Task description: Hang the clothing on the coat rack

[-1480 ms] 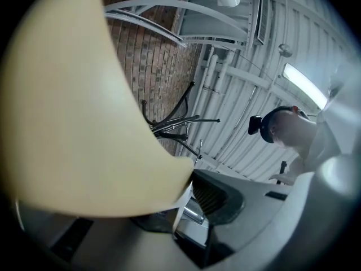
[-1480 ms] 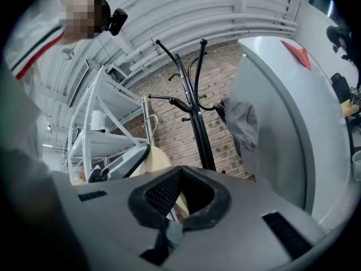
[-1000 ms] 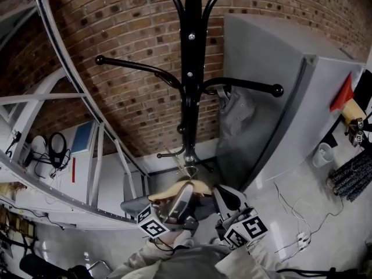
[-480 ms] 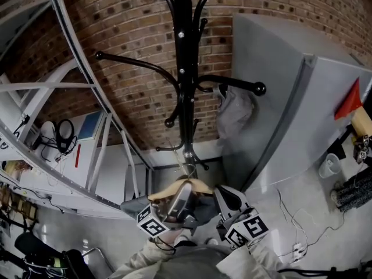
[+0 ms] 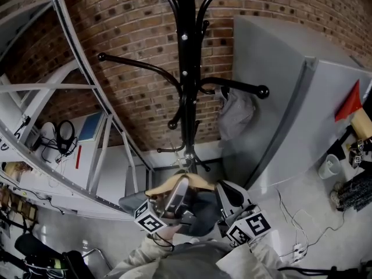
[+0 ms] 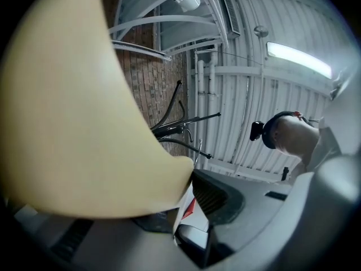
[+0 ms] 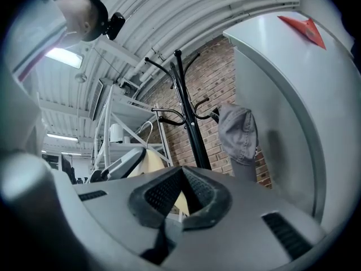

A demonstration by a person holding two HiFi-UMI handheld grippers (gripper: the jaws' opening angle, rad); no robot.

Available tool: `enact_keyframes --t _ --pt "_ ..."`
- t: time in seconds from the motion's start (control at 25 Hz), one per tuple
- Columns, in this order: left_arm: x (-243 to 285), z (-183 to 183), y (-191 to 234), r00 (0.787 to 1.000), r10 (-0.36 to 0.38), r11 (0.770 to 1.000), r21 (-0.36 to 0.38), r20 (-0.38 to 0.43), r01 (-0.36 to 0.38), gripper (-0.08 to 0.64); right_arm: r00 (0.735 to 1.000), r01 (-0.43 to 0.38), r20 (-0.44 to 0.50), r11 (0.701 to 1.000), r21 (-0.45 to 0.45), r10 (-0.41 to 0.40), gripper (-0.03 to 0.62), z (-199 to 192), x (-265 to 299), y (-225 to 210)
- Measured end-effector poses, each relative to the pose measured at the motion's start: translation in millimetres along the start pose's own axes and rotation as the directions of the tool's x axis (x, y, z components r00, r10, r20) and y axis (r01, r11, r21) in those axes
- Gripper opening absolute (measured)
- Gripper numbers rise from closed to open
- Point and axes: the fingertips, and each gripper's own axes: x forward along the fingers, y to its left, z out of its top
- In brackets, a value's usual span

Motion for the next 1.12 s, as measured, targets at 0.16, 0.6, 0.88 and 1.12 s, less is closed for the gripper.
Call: enact_keyframes --t 0.16,0.6,0.88,1.12 --pt "7 10 2 1.000 -0.023 1.000 0.011 -0.002 0.023 0.109 1.000 0.013 0.018 1.000 -0.012 -0.013 0.023 7 3 0" --pt "31 23 7 0.997 -0.079 0.997 0.013 -0.020 0.079 0.109 0.996 0.048 0.074 0.997 -0.052 -0.044 0.023 24 8 -10" --pt "41 37 11 0.995 -0.102 0.995 0.013 -0.007 0.102 0.109 0.995 0.045 0.089 0.997 -0.065 -0.039 0.023 30 13 -8" --pt "51 48 13 0.992 -0.127 0.992 0.024 0.013 0.126 0.109 0.995 0.037 0.093 0.996 -0.077 -0.030 0.023 33 20 -7"
